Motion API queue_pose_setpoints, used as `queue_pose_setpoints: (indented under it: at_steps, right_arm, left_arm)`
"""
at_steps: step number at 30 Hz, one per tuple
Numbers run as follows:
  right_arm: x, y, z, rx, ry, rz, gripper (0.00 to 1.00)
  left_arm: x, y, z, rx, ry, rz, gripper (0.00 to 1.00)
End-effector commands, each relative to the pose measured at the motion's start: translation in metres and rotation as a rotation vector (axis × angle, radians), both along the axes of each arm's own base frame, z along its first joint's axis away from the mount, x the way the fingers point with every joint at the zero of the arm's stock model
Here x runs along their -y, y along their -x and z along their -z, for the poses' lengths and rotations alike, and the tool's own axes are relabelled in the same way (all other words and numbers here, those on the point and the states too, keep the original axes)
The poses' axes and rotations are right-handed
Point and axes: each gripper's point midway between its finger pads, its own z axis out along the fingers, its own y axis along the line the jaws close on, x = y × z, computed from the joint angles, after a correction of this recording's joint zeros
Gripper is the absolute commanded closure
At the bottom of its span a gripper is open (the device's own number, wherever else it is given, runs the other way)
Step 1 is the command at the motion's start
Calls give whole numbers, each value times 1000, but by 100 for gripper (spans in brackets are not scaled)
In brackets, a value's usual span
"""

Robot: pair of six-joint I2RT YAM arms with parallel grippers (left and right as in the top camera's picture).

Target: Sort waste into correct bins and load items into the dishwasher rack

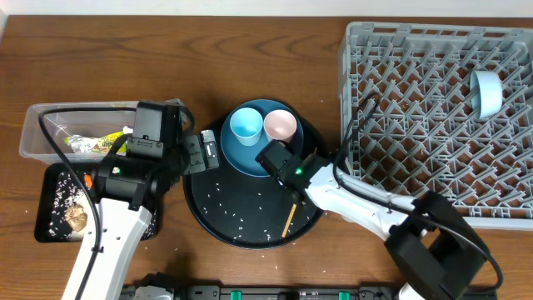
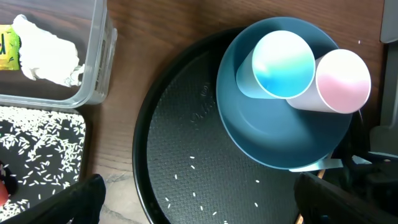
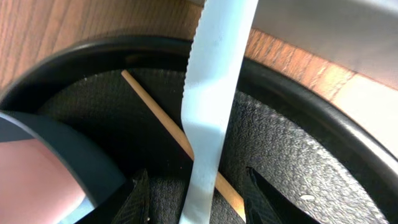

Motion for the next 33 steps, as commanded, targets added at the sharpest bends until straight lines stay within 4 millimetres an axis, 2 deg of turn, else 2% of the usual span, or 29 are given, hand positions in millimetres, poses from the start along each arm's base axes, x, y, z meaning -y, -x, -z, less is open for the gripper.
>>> queue_pose_setpoints:
  at_steps: [1,11,14,20,21,29,30,33]
  right_arm:
    - [16,-4,11,7,50,45,57]
    - [28,-11,15,4,64,81,60]
    - [31,-13,15,6,66,89,70]
    - [31,-15,14,13,84,60,98]
    - [31,-15,14,13,89,54,99]
    - [32,-16,13,12,110,29,99]
    - [32,-16,13,10,106,28,96]
    - [30,-16,14,11,97,28,78]
  left_arm:
    - [-3,-2,-3,10,-7,-18,2]
    - [-3,-2,-3,10,-7,-18,2]
    - [-3,-2,-3,10,-7,-18,2]
    - [-3,-2,-3,10,-7,-18,2]
    - [-3,-2,-4,11,-7,-18,2]
    - [-3,-2,-3,10,-7,-18,2]
    - [-3,-2,-3,10,-7,-18,2]
    - [-3,-2,-3,10,-7,-19,2]
